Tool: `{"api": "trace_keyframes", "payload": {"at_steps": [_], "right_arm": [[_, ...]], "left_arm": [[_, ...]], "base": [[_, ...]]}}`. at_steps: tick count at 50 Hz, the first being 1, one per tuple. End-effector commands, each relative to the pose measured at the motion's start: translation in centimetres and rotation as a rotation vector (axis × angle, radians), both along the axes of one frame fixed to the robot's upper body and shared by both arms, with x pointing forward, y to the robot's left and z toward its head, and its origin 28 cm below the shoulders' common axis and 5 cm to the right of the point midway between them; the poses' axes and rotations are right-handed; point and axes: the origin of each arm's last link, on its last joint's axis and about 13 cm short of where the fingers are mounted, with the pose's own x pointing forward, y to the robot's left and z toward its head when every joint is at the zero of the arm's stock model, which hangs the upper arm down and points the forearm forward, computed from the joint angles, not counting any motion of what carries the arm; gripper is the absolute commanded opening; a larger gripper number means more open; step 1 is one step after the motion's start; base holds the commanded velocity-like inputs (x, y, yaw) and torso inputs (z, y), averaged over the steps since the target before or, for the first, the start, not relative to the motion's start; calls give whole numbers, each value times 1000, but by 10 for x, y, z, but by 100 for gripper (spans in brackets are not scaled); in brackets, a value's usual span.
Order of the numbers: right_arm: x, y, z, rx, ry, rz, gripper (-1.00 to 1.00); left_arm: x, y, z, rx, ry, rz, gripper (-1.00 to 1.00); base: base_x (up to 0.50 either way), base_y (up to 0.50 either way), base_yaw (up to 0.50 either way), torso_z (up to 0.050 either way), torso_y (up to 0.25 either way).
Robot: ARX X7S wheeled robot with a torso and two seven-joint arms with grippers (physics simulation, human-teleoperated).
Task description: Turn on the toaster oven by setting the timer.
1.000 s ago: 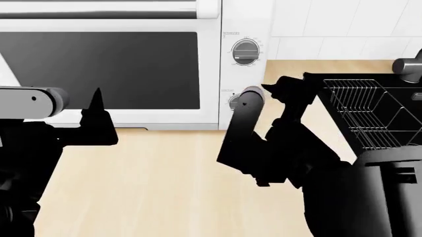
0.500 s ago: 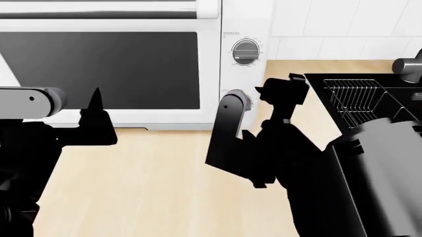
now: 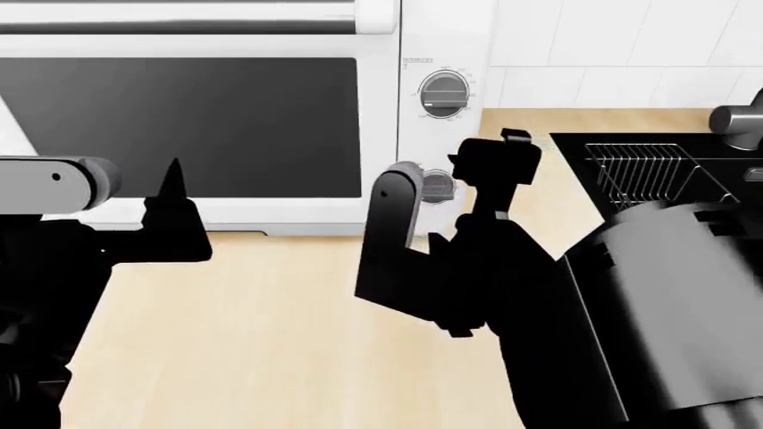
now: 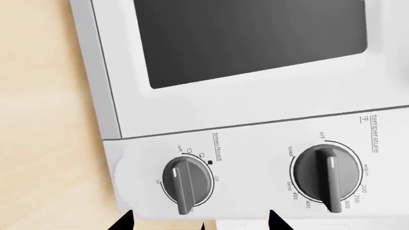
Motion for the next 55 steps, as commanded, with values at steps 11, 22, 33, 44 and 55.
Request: {"api": "trace_keyframes", "payload": {"at_steps": [11,22,33,44,55], "right_arm": [[5,5,-6,-32,41,11,100],[6,8,-7,-42,48,13,100],[9,9,-8,-52,61,3,100],[14,9,-10,-66,79,-23,100],[15,10,-11,-72,88,-44,100]], "left_arm": [[1,0,0,-2,1,0,100],[0,0,0,-3,2,-1,100],[1,0,-1,-4,2,-1,100],[1,0,-1,-6,2,0,100],[0,0,-1,-8,3,3,100]], "base": [[0,0,0,0,0],[0,0,0,0,0],[0,0,0,0,0],[0,0,0,0,0],[0,0,0,0,0]]}}
